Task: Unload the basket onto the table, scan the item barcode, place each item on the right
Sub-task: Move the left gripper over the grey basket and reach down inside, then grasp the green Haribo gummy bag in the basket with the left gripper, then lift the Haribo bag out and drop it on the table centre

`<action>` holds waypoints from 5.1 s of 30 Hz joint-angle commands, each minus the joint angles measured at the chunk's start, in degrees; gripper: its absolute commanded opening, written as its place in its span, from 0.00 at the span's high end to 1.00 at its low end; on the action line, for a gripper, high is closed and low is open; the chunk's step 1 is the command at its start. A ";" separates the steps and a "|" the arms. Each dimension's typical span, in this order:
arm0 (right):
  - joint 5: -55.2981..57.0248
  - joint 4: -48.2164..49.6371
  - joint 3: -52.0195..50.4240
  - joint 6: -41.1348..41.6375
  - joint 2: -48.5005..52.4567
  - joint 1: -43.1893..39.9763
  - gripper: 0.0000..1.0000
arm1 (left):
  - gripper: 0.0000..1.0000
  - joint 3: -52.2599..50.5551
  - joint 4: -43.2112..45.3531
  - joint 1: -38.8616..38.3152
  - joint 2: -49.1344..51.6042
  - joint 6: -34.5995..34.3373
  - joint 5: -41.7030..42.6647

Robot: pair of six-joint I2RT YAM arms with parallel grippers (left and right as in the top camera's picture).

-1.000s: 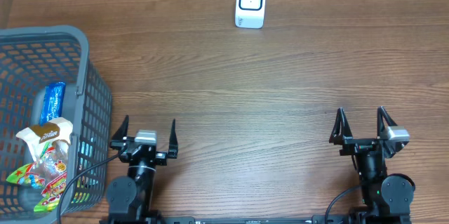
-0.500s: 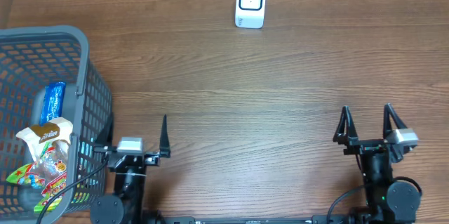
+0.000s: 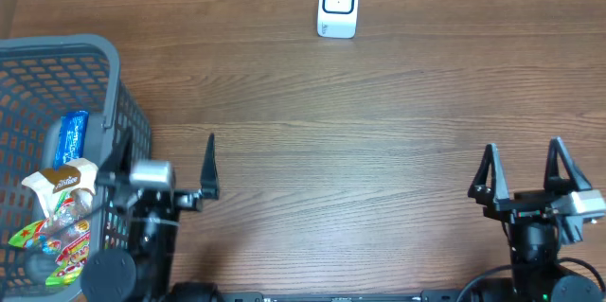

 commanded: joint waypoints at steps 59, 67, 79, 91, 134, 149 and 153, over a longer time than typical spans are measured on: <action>-13.68 -57.83 65.24 -0.44 68.85 -0.50 0.00 | 0.00 75.38 -80.32 50.58 57.24 -33.38 -15.85; -13.68 -58.36 65.18 -0.44 70.47 -0.50 0.00 | 0.00 51.32 -68.35 57.31 57.16 -32.13 -13.27; -13.70 -58.58 65.18 -0.44 71.08 -0.50 0.00 | 0.00 20.28 -45.20 57.31 57.18 -29.79 -12.26; -13.66 -59.74 65.02 -0.44 71.08 -0.50 0.00 | 0.71 5.77 -26.88 57.31 57.42 -32.30 -16.52; -13.66 -61.42 65.02 -0.39 71.34 -0.50 0.00 | 0.96 55.82 -64.28 -1.46 59.12 -12.55 7.06; -13.66 -61.02 65.02 -0.39 73.00 -0.50 0.00 | 0.58 34.91 -36.63 -22.01 81.29 -17.07 5.49; -13.66 -61.00 65.02 -0.39 73.00 -0.50 0.00 | 0.53 39.04 -40.54 -21.09 82.07 -17.09 4.20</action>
